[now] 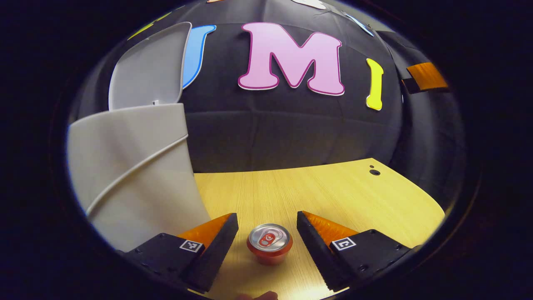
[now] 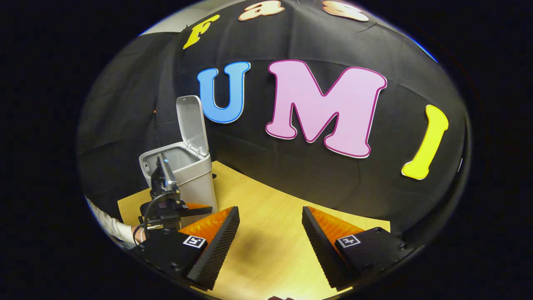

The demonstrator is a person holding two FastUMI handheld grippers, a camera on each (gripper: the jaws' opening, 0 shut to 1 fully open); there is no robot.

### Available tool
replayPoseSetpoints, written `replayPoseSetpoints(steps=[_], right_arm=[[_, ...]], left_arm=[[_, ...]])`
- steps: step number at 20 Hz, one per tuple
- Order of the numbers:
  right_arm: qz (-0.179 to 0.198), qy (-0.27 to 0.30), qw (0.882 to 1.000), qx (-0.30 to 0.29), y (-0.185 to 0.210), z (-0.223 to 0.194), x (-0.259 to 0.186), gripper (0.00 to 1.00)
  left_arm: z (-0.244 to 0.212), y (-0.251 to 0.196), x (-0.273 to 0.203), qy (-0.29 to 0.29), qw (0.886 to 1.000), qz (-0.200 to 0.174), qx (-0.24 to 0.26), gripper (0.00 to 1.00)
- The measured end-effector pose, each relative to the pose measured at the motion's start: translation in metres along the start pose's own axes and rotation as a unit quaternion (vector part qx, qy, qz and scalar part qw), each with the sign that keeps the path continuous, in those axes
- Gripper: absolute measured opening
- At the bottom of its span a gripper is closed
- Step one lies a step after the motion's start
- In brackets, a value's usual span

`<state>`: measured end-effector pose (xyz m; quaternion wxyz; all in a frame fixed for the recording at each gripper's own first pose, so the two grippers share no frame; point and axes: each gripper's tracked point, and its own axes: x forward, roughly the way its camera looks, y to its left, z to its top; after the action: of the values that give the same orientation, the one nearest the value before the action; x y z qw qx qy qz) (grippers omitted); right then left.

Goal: Press the lid of the desktop garbage bin to open it, pick up the crumpled paper on the desktop and throw it into the bin, then pick up the pop can on the desktop and drop it into the bin, and finally close the garbage bin lid.

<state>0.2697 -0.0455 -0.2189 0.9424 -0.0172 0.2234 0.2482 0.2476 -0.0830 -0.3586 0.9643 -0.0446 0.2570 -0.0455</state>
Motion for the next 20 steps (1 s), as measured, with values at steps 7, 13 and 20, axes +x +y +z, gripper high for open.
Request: replayPoseSetpoints(steps=[7,13,20], right_arm=[[-0.007,0.031,0.999,0.018,-0.015,-0.027,0.010,0.98],[-0.019,0.039,0.999,0.029,-0.021,-0.033,0.008,0.98],[-0.033,0.028,0.998,0.036,-0.013,-0.023,-0.002,0.98]], left_arm=[[-0.053,-0.004,0.020,0.071,0.997,-0.003,-0.016,0.98],[-0.065,-0.005,0.019,0.102,0.995,-0.006,-0.002,0.89],[0.004,-0.027,-0.029,0.046,0.998,-0.041,0.005,0.86]])
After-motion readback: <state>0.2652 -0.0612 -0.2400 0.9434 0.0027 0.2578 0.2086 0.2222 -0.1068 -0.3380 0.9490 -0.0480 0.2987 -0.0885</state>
